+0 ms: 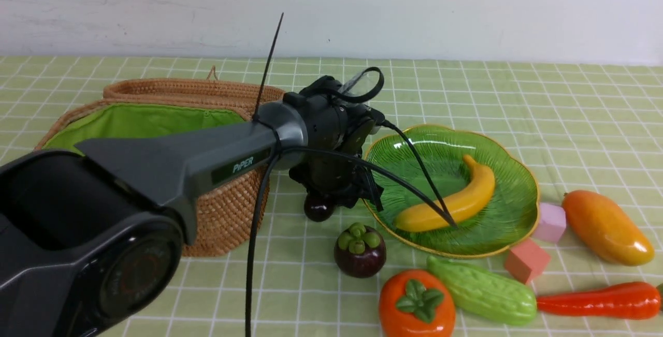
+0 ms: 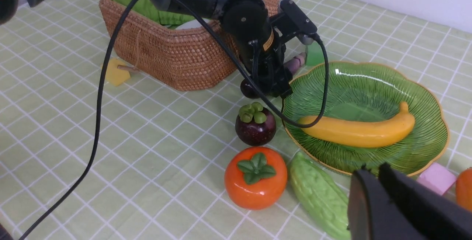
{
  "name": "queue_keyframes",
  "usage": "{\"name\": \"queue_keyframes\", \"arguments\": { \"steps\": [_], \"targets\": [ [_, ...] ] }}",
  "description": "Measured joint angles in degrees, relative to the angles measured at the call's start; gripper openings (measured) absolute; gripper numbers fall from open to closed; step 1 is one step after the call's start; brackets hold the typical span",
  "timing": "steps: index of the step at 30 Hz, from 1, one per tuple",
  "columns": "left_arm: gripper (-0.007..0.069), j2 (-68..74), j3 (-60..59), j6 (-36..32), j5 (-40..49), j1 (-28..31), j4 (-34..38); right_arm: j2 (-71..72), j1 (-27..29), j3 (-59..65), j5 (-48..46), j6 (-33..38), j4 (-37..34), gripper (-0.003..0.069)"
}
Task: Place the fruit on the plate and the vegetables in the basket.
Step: Use the left arm to grab an eggplant and put it into the left basket
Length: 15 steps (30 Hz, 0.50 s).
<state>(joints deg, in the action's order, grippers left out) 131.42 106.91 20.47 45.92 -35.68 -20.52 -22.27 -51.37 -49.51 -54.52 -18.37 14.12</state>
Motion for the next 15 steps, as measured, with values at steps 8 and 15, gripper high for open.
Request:
{"name": "queue_keyframes", "arguments": {
  "steps": [8, 15],
  "targets": [
    [0.0393, 0.1, 0.0, 0.1, 0.2, 0.0, -0.1, 0.0, 0.0, 0.0, 0.0, 0.0, 0.0, 0.0042],
    [0.0393, 0.0, 0.0, 0.2, 0.8, 0.0, -0.4, 0.0, 0.0, 0.0, 0.0, 0.0, 0.8, 0.0041]
  ]
}}
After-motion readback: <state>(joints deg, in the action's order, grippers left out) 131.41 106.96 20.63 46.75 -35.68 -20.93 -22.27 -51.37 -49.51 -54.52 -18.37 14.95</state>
